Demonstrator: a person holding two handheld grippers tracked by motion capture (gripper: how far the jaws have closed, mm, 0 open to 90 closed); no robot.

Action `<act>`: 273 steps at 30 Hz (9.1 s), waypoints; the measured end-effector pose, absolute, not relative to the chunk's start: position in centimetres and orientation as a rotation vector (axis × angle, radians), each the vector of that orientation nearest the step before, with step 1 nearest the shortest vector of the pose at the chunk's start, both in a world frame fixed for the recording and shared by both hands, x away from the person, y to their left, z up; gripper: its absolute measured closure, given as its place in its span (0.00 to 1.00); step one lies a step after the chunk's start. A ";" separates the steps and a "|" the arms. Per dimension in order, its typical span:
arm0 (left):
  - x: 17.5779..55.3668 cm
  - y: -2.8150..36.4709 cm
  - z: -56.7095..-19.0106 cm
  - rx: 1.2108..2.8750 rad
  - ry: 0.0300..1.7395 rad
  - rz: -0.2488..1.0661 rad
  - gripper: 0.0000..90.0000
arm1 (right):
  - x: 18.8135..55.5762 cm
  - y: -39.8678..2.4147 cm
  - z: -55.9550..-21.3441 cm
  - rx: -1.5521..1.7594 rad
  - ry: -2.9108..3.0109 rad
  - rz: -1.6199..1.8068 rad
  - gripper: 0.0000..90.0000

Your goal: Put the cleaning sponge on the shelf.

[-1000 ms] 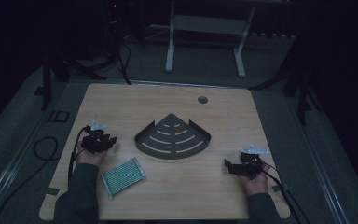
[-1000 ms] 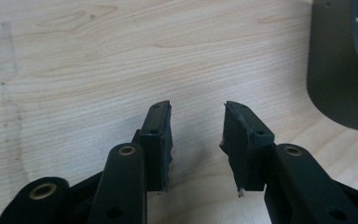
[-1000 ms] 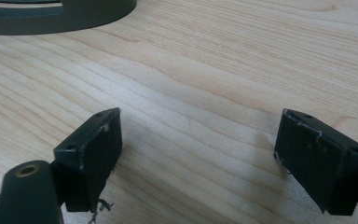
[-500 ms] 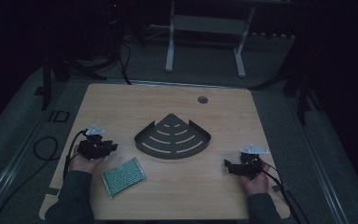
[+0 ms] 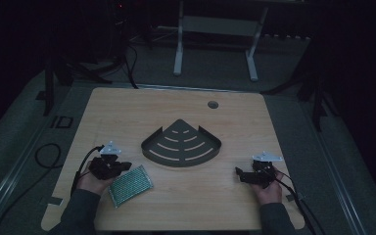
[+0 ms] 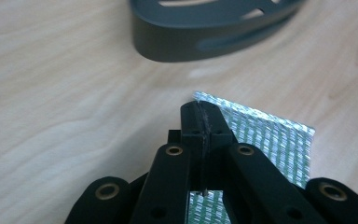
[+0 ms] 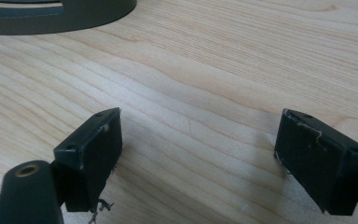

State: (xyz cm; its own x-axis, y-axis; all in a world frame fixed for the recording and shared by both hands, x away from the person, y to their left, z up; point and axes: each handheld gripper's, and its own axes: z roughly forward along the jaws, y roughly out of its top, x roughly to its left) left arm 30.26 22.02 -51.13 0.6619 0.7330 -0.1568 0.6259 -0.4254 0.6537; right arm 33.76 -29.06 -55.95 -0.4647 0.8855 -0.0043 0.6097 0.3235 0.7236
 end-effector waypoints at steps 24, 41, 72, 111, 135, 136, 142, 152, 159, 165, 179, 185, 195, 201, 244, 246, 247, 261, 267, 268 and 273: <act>29.0 20.2 -52.9 2.280 1.010 0.123 1.00 | 33.8 -29.1 -55.9 1.324 2.194 0.936 0.16; 31.4 19.1 -52.7 2.287 1.035 0.160 1.00 | 33.8 -29.1 -55.9 1.323 2.194 0.936 0.16; 33.7 21.7 -50.7 2.320 1.214 0.102 0.90 | 33.8 -29.1 -55.9 1.324 2.194 0.936 0.16; 37.6 21.8 -50.3 2.501 1.175 -0.142 0.86 | 33.8 -29.1 -55.9 1.323 2.194 0.936 0.16; 38.1 21.9 -51.3 2.540 1.167 -0.244 0.80 | 33.8 -29.1 -55.9 1.323 2.194 0.936 0.16; 38.1 21.9 -51.3 2.540 1.167 -0.244 0.80 | 33.8 -29.1 -55.9 1.323 2.194 0.936 0.16; 38.3 21.8 -51.5 2.545 1.159 -0.272 0.80 | 33.8 -29.1 -55.9 1.324 2.194 0.936 0.16; 38.7 21.9 -52.0 2.536 1.165 -0.337 0.79 | 33.8 -29.1 -55.9 1.323 2.194 0.936 0.16; 38.7 21.7 -51.9 2.537 1.164 -0.354 0.91 | 33.8 -29.1 -55.9 1.323 2.194 0.936 0.16; 38.7 21.2 -51.5 2.575 1.159 -0.328 0.99 | 33.8 -29.1 -55.9 1.324 2.194 0.936 0.16; 38.4 21.1 -49.8 2.564 1.133 -0.303 1.00 | 33.8 -29.1 -55.9 1.323 2.194 0.936 0.16; 38.2 21.4 -49.1 2.552 1.132 -0.287 1.00 | 33.8 -29.1 -55.9 1.323 2.194 0.936 0.16; 37.7 22.1 -48.0 2.535 1.130 -0.252 1.00 | 33.8 -29.1 -55.9 1.324 2.194 0.936 0.16; 37.6 22.6 -47.3 2.508 1.133 -0.239 1.00 | 33.8 -29.1 -55.9 1.323 2.194 0.936 0.16; 38.8 23.2 -43.0 2.432 1.169 -0.163 1.00 | 33.8 -29.1 -55.9 1.323 2.194 0.935 0.16; 38.9 23.1 -42.8 2.441 1.177 -0.148 1.00 | 33.8 -29.1 -55.9 1.324 2.194 0.936 0.16; 38.9 23.0 -42.7 2.441 1.179 -0.144 1.00 | 33.8 -29.1 -55.9 1.324 2.194 0.935 0.16; 39.8 22.1 -41.8 2.455 1.199 -0.106 1.00 | 33.8 -29.1 -55.9 1.323 2.194 0.935 0.16; 40.6 21.4 -41.5 2.448 1.208 -0.088 1.00 | 33.8 -29.1 -55.9 1.323 2.195 0.935 0.16; 40.6 21.4 -41.5 2.448 1.208 -0.088 1.00 | 33.8 -29.1 -55.9 1.323 2.195 0.935 0.16; 41.1 20.7 -41.0 2.442 1.204 -0.074 1.00 | 33.8 -29.1 -55.9 1.323 2.195 0.935 0.16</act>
State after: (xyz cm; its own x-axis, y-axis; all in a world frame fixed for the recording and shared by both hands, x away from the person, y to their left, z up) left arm 41.14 20.66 -41.04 0.6244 0.7476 -0.2264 0.7698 -0.5397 0.3409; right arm 33.76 -29.06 -55.94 -0.4651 0.8853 -0.0050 0.6096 0.3243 0.7233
